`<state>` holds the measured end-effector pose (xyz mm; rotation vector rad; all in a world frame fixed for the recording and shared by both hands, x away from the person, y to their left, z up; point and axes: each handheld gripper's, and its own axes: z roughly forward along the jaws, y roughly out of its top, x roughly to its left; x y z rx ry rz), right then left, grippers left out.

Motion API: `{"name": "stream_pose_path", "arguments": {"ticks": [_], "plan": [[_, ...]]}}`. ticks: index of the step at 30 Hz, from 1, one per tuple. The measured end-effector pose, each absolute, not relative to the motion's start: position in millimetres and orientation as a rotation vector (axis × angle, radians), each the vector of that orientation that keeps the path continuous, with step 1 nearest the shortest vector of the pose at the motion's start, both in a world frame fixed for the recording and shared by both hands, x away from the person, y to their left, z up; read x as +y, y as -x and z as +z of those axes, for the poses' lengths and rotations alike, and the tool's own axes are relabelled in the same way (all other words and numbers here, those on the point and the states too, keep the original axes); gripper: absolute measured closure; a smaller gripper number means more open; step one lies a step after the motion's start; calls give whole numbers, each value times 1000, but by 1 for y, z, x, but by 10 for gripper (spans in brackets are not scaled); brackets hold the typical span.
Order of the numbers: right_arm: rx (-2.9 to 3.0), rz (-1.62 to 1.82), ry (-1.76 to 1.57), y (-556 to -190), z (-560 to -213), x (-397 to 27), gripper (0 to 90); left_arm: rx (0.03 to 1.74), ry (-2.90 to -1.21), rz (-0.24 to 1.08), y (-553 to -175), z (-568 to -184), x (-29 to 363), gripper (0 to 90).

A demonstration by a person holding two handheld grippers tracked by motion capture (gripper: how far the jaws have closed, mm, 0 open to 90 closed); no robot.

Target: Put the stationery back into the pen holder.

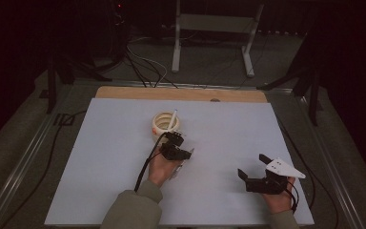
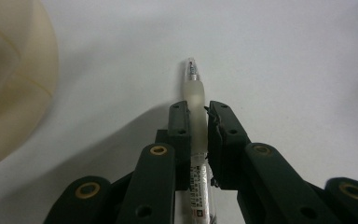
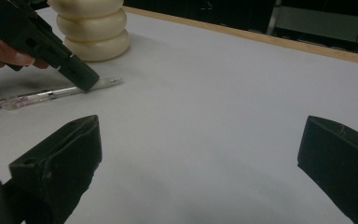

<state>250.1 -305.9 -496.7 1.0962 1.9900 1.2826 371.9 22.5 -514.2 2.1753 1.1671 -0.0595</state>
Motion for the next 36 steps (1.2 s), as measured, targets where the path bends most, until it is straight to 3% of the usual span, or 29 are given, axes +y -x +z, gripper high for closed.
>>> {"name": "stream_pose_path", "arguments": {"ticks": [36], "plan": [[1993,1281,-1098,-250,-497,-305,0,1110,-1959,-73,-367,-472,62,809]]}}
